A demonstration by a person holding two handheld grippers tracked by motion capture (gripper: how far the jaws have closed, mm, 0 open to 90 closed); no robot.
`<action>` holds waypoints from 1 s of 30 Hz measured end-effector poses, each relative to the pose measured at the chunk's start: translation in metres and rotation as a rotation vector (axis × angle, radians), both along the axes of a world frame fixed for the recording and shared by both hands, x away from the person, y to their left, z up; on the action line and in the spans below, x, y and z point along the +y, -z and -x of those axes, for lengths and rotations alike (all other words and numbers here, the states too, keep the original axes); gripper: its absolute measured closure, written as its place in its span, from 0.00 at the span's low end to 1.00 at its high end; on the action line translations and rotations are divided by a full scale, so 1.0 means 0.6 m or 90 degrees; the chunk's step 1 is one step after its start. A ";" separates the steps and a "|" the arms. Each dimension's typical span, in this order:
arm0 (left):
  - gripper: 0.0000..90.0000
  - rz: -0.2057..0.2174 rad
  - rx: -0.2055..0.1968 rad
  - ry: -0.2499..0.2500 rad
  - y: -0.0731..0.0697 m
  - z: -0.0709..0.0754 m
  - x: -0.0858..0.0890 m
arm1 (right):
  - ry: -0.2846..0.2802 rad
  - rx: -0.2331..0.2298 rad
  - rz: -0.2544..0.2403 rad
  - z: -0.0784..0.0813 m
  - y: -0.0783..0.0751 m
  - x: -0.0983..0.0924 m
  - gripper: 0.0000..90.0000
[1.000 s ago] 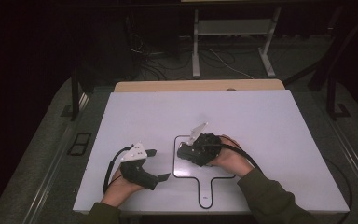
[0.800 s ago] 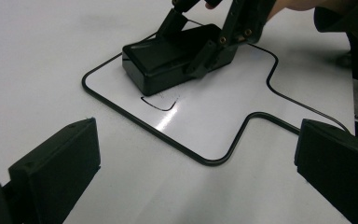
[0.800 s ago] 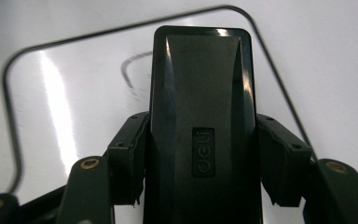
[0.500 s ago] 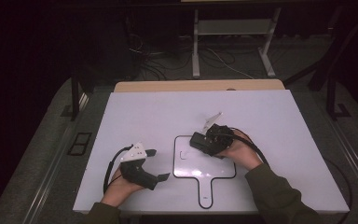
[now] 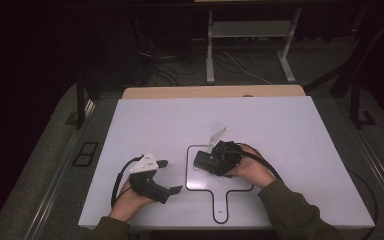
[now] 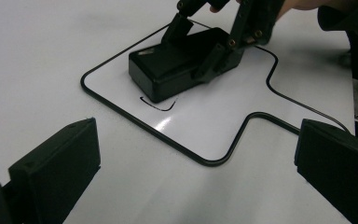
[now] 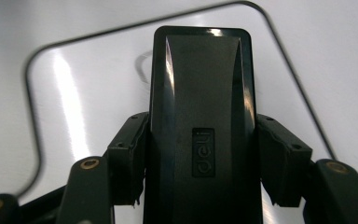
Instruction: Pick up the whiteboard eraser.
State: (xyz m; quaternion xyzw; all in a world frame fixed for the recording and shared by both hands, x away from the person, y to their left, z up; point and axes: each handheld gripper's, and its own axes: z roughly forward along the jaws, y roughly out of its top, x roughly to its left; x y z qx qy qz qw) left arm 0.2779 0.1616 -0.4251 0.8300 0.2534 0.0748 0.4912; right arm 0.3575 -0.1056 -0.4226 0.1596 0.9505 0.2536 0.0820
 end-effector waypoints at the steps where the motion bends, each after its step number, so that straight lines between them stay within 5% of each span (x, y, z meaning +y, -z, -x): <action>1: 0.00 -0.001 0.000 0.000 0.000 0.000 0.000 | -0.008 -0.002 0.002 0.003 0.000 0.005 0.43; 4: 0.00 0.000 -0.001 0.000 0.000 0.000 0.001 | -0.010 0.000 0.002 0.002 0.000 0.009 0.43; 12: 0.00 0.002 0.000 -0.002 0.001 0.000 0.001 | 0.072 0.003 -0.001 -0.032 0.000 -0.030 0.43; 17: 0.00 0.000 0.000 -0.001 0.000 0.000 0.000 | 0.089 0.014 -0.015 -0.044 0.002 -0.039 0.43; 30: 0.00 -0.002 -0.001 0.001 0.000 0.000 0.001 | -0.012 0.000 0.001 -0.005 -0.001 0.037 0.43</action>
